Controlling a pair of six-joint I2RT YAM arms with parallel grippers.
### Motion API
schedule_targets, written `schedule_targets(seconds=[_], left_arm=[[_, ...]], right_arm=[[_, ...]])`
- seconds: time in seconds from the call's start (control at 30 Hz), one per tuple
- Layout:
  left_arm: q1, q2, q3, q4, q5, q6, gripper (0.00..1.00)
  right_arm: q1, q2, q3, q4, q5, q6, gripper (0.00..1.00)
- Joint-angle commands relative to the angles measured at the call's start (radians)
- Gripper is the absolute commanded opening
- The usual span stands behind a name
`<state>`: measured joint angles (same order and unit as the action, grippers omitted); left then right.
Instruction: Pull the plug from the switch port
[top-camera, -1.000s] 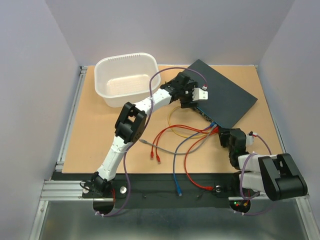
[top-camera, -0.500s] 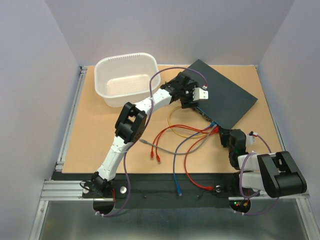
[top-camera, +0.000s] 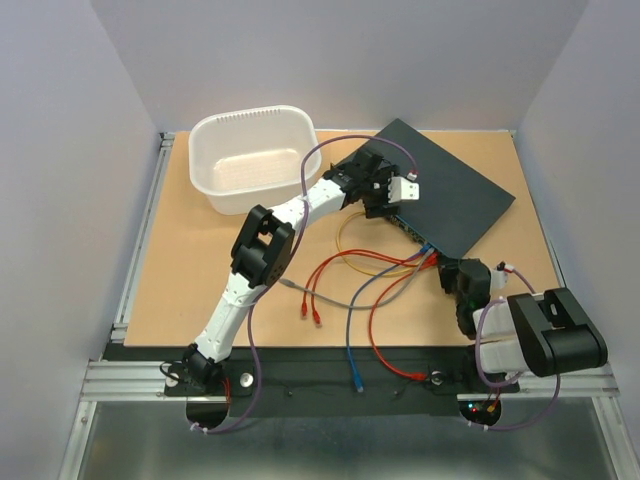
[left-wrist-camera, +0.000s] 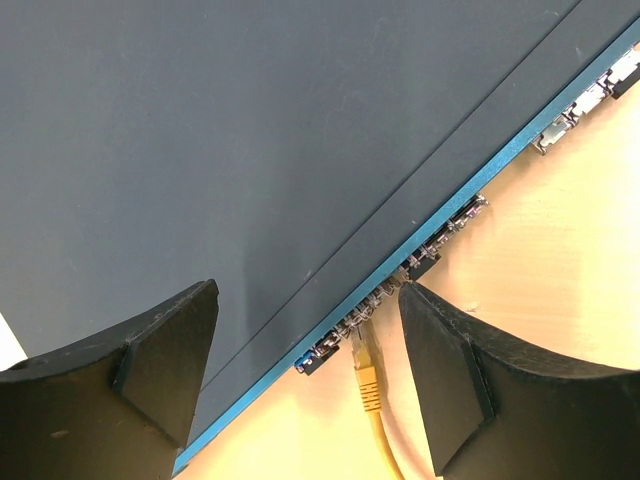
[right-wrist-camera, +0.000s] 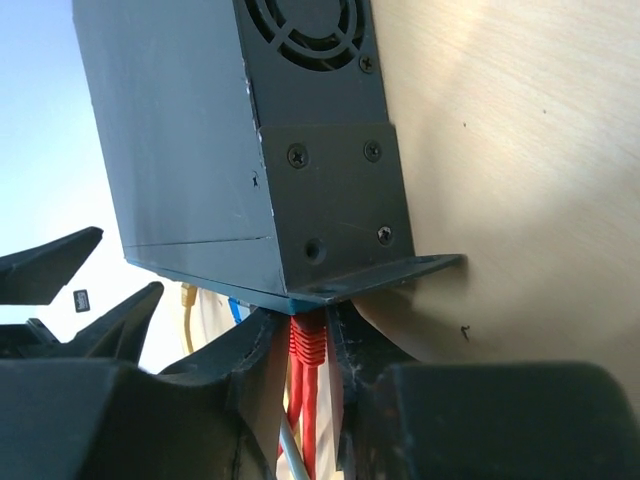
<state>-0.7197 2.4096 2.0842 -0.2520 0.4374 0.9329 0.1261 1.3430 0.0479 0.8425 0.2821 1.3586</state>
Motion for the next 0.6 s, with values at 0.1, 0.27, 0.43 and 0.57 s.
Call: schedule_targets(seconds=[0.1,0.27,0.43,0.57], left_arm=[[-0.007,-0.012,0.047,0.020,0.007,-0.008,0.84],[-0.011,-0.009,0.053,0.020,0.011,-0.012,0.84],[-0.012,-0.012,0.059,0.023,0.017,-0.029,0.84],[-0.029,-0.046,0.036,0.023,0.046,-0.032,0.84]], right_arm=[[-0.013,0.039,-0.037,0.260,0.161,-0.001,0.23],[-0.013,0.059,-0.069,0.312,0.172,-0.010,0.07],[-0.013,0.059,-0.083,0.336,0.167,-0.029,0.00],[-0.013,0.059,-0.095,0.336,0.129,-0.042,0.00]])
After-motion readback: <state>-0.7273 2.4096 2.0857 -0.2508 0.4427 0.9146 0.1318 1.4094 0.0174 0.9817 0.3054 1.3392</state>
